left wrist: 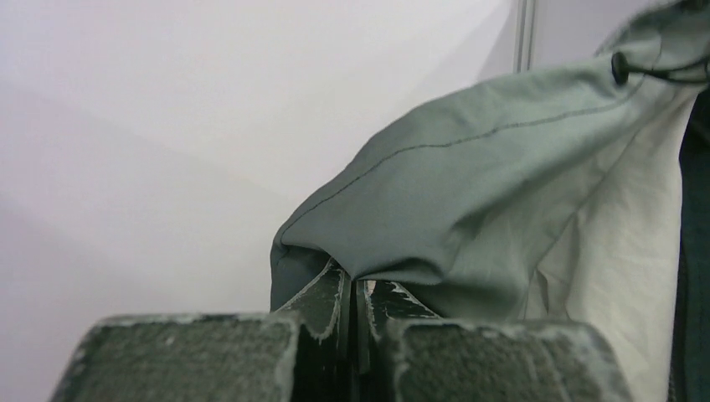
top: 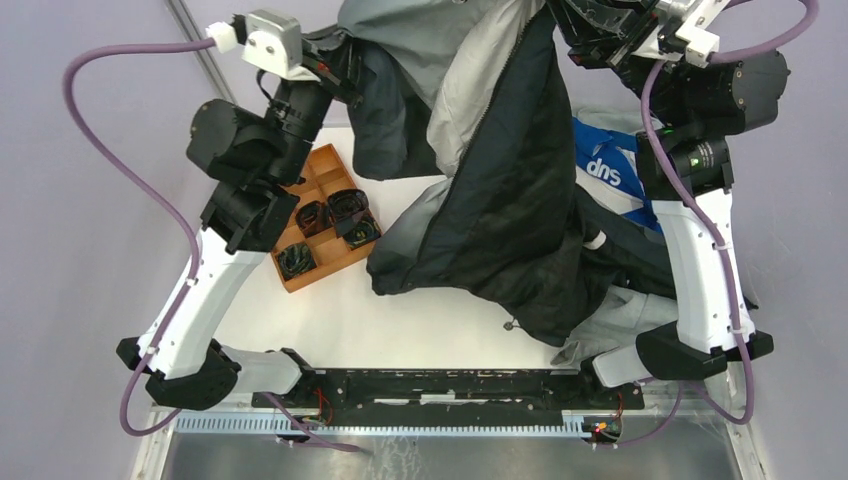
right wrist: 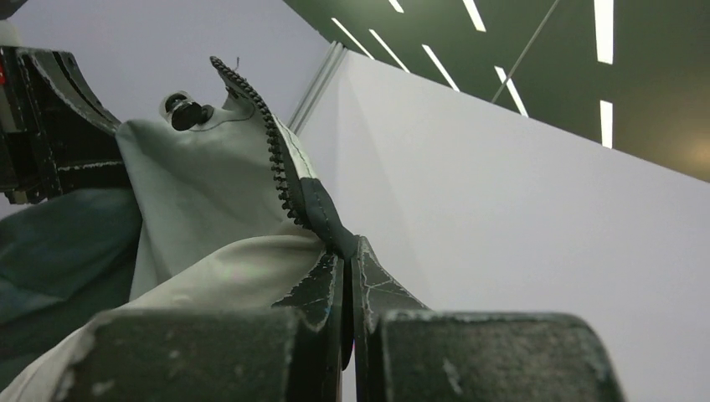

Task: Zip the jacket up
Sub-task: Flatten out the jacket at the center of the board.

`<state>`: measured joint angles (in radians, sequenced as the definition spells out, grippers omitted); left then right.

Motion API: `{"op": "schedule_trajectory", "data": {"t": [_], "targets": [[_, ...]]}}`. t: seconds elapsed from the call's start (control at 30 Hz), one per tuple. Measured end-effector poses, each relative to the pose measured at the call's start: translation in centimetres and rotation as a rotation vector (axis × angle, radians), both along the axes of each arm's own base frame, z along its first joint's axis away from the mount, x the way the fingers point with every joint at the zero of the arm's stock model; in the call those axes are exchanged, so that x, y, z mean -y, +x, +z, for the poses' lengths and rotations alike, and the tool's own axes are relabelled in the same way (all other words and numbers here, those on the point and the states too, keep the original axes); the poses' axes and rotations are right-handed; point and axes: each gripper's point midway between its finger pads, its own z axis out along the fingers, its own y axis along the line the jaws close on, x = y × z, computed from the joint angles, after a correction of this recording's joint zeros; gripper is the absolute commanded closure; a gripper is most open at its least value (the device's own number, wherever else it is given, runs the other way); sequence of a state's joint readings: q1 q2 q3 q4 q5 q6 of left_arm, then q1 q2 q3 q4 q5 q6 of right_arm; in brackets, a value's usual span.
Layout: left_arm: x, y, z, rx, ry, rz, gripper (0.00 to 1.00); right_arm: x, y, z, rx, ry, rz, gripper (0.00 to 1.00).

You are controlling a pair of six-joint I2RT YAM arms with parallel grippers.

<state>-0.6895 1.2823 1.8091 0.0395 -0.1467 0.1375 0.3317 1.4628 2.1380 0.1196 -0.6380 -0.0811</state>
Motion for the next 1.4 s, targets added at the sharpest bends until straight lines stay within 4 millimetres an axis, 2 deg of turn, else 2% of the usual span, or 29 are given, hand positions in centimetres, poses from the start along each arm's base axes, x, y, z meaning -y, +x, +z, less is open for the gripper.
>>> {"op": "schedule_trajectory", "data": {"t": [0.2, 0.33, 0.43, 0.57, 0.67, 0.7, 0.73, 0.8, 0.87, 0.97, 1.17, 1.2, 1.27, 1.4], "targets": [[-1.4, -1.7, 4.6, 0.104, -0.025, 0.020, 0.98, 0.1, -0.7, 0.9, 0.024, 0.028, 0.017, 1.00], [-2.2, -2.3, 6.3, 0.155, -0.019, 0.052, 0.98, -0.3, -0.9, 1.1, -0.004, 0.063, 0.080, 1.00], [-2.8, -2.2, 7.0, 0.176, -0.011, 0.094, 0.98, -1.3, -0.3, 0.7, -0.052, 0.088, 0.144, 1.00], [-3.7, -1.6, 7.6, 0.184, 0.001, 0.169, 0.98, -4.1, 1.3, -1.2, -0.130, 0.078, 0.207, 1.00], [-4.5, -0.9, 7.2, 0.164, 0.028, 0.236, 0.98, -7.7, 1.9, -4.1, -0.209, 0.029, 0.263, 1.00], [-4.7, -0.6, 6.8, 0.151, 0.041, 0.259, 0.98, -8.8, 2.5, -5.7, -0.244, 0.001, 0.268, 1.00], [-5.0, -0.3, 6.2, 0.136, 0.056, 0.282, 0.98, -9.7, 2.3, -6.4, -0.259, -0.017, 0.285, 1.00], [-5.3, 0.4, 4.3, 0.089, 0.093, 0.323, 0.98, -10.9, 2.8, -8.8, -0.300, -0.059, 0.284, 1.00], [-5.6, 1.2, 1.7, 0.031, 0.137, 0.354, 0.98, -11.2, 4.0, -11.6, -0.350, -0.102, 0.246, 1.00], [-6.0, 2.7, -4.0, -0.085, 0.230, 0.401, 0.98, -11.0, 5.6, -16.8, -0.441, -0.169, 0.166, 0.99], [-7.9, 7.2, -17.9, -0.384, 0.365, 0.453, 0.98, -8.9, 7.1, -29.6, -0.646, -0.316, -0.015, 0.90], [-8.3, 7.7, -20.0, -0.435, 0.375, 0.452, 0.97, -8.5, 7.2, -32.2, -0.685, -0.348, -0.041, 0.88], [-9.1, 8.7, -24.8, -0.557, 0.391, 0.449, 0.87, -7.7, 7.0, -37.0, -0.767, -0.408, -0.078, 0.78], [-9.9, 9.8, -32.7, -0.784, 0.409, 0.434, 0.44, -6.2, 5.4, -46.3, -0.935, -0.569, -0.103, 0.52]]}}
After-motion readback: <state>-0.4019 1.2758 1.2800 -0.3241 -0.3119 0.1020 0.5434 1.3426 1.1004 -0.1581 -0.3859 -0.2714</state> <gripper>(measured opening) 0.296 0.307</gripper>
